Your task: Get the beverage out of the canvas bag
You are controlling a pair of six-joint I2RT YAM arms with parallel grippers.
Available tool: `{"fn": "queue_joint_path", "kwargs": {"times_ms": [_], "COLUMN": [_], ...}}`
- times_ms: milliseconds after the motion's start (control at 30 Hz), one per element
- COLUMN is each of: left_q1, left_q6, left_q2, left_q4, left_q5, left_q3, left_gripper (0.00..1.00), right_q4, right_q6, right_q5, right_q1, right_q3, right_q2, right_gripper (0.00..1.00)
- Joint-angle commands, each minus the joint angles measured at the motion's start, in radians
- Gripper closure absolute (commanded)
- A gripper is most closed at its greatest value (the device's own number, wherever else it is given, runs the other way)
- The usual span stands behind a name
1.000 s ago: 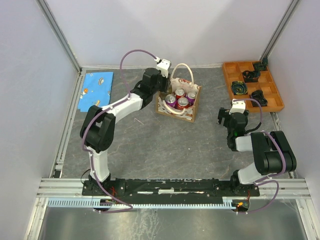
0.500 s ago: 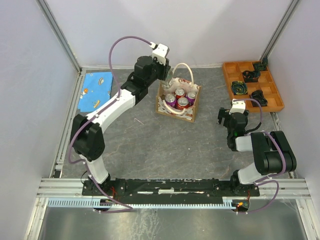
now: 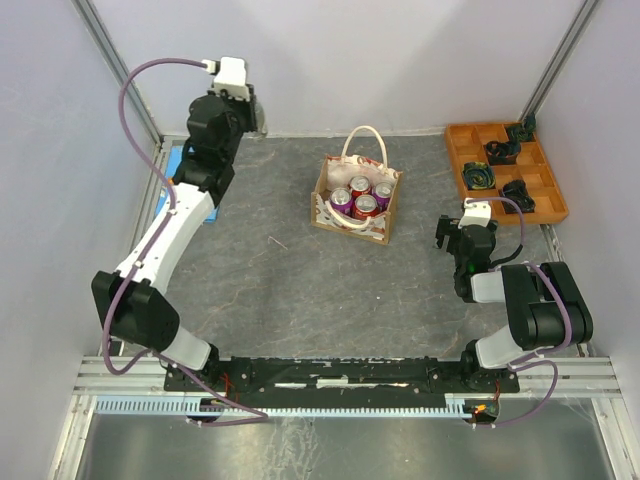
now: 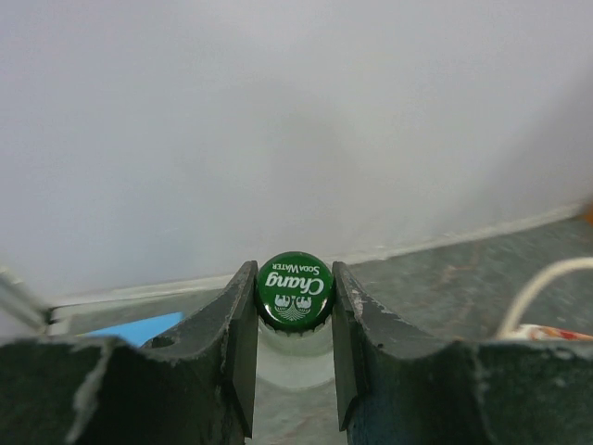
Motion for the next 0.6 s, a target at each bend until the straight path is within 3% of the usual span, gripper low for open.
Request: {"fn": "queue_joint_path", "kwargs": {"times_ms": [0,167,567], "left_q1": [0.043,0.048,0.046], "left_q6": [-0.037,-0.097,-0.140], "left_q2": [-0.062,-0.030,0.062], "left_q4": [0.190,0.241,0.573], "left_q5": [0.019,0.061,0.152], "left_q3": [-0.031,-0.137,-0.401], "left_gripper": [0.97,0.97,0.97], "right_q4": [0.027,0.025,0.026], "right_q6": [0.000,-0.003,-0.003], "right_q5": [-0.005,-0.007,-0.007], "right_q1": [-0.002,-0.004,-0.002], "right_q3": [0.032,0.031,0.032], "right_q2": [-0.009,-0.009,-0.009], "right_gripper": [0.01,0.01,0.01]}}
